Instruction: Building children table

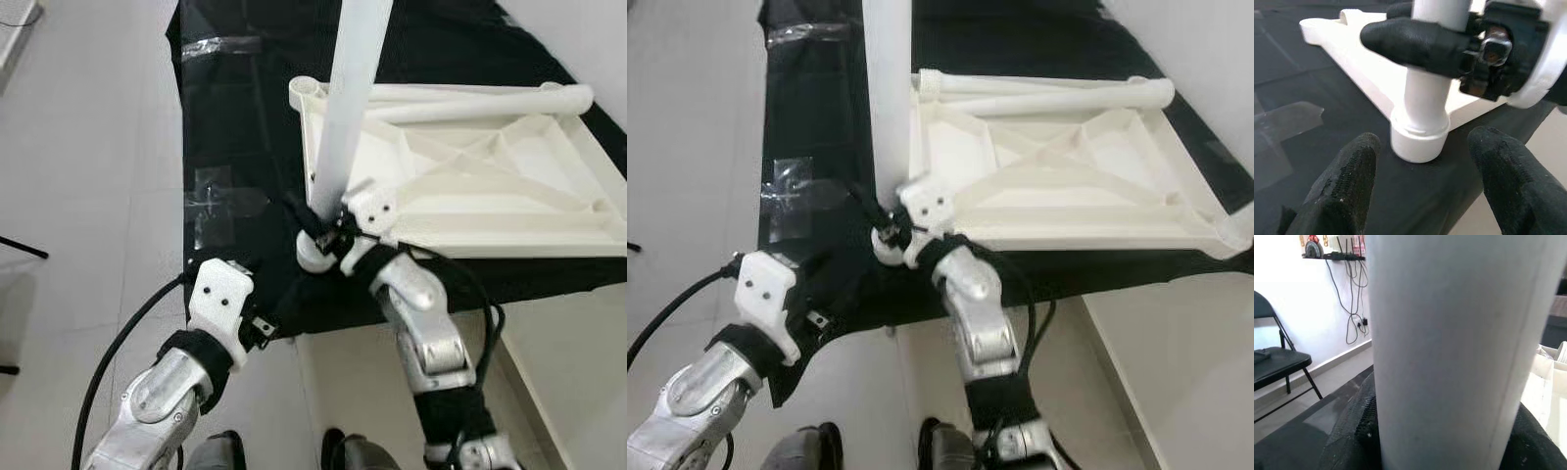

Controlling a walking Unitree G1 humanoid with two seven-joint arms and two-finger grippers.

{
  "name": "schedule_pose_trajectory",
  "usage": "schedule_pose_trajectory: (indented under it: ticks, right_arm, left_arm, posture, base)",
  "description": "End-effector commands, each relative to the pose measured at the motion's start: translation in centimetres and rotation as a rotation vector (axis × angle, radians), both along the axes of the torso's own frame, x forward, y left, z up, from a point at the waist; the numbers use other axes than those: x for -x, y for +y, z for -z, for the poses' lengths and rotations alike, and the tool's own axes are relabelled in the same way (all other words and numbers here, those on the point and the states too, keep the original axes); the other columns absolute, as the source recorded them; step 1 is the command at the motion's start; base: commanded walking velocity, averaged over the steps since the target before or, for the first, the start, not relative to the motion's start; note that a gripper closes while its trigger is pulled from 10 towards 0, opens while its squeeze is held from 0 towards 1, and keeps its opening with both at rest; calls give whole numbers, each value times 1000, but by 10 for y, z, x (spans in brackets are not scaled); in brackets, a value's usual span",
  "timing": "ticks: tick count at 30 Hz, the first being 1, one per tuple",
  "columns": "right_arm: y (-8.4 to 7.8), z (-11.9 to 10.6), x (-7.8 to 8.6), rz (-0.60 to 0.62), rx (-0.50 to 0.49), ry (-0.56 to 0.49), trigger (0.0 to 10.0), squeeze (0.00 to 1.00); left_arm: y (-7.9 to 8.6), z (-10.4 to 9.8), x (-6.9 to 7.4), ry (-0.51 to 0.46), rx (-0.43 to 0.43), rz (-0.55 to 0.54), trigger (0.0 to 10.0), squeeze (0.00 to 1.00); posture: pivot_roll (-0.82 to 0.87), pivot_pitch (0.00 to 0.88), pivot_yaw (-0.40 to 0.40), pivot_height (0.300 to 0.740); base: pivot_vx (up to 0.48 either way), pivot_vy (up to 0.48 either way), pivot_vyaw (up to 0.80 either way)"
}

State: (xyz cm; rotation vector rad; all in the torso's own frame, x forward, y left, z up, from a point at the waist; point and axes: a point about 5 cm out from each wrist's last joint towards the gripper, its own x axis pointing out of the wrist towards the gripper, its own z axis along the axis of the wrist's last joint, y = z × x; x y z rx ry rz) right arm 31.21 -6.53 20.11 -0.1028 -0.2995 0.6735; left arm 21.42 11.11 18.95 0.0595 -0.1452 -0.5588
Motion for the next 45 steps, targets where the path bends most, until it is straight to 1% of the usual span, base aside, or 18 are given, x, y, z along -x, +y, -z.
schedule_pose_trajectory:
  ticks: [1,3,5,6,7,8,14,15,16,19,22,26,30,32,33,41,44,45]
  right_arm:
    - [1,33,1,-6,87,139,0,0]
    - [4,23,-8,-28,87,103,0,0]
    - [5,20,-11,-41,84,92,0,0]
    - [7,14,-11,-81,72,84,10000,0]
    - [9,11,-10,-103,65,80,10000,0]
    - [10,7,-9,-162,68,68,10000,1000]
    - [8,-9,-9,-314,102,25,10000,1000]
    - [6,-15,-12,-370,135,4,10000,0]
    - [2,-21,-17,-445,184,-25,10000,0]
    - [0,-23,-19,-468,196,-32,10000,0]
    - [-2,-26,-23,-586,262,-29,10000,0]
    - [-4,-30,-27,-608,279,-28,10000,0]
    - [-9,-36,-41,-663,292,4,10000,0]
    - [-10,-36,-42,-668,296,4,10000,0]
    - [-11,-37,-43,-671,292,6,0,0]
    - [-15,-35,-47,-667,288,14,0,0]
    - [-20,-32,-50,-621,276,17,0,0]
    - [-24,-28,-53,-553,270,19,0,0]
  left_arm:
    - [-3,3,2,16,-2,22,10000,0]
    - [-5,2,1,13,4,28,10000,0]
    - [-6,2,0,11,3,27,10000,0]
    - [-4,2,0,7,2,21,10000,0]
    - [-4,1,-1,4,2,18,10000,0]
    - [-3,1,-1,3,3,15,10000,0]
    - [-5,2,-1,7,2,23,10000,0]
    - [-6,3,-1,10,3,27,10000,0]
    - [-7,3,0,12,1,31,10000,0]
    - [-7,3,0,13,1,32,10000,0]
    - [-7,5,0,19,-13,35,10000,0]
    - [-7,5,1,18,-14,35,10000,0]
    - [-9,6,4,25,-19,40,10000,0]
    - [-9,6,4,26,-21,41,10000,0]
    - [-8,6,4,27,-22,39,10000,0]
    - [-4,7,5,30,-32,21,10000,0]
    - [-3,7,4,30,-38,15,10000,0]
    - [-2,7,4,28,-39,9,10000,0]
  posture:
    - [66,256,-92,740]
    - [73,255,-101,740]
    - [74,255,-103,740]
    - [76,253,-105,740]
    - [76,253,-105,740]
    - [75,251,-102,740]
    - [82,250,-96,740]
    - [82,250,-96,740]
    - [91,247,-97,740]
    - [91,247,-97,740]
    - [104,241,-98,740]
    - [112,240,-98,740]
    - [125,244,-101,740]
    - [125,244,-101,740]
    - [126,248,-101,740]
    - [121,258,-103,740]
    - [120,259,-104,740]
    - [117,259,-112,740]
  base:
    - [0,0,0]
    - [0,0,0]
    - [0,0,0]
    - [0,0,0]
    - [0,0,0]
    - [0,0,0]
    - [0,0,0]
    - [0,0,0]
    - [0,0,0]
    - [0,0,0]
    - [0,0,0]
    - [0,0,0]
    - [0,0,0]
    - [0,0,0]
    - [0,0,0]
    - [0,0,0]
    - [0,0,0]
    - [0,0,0]
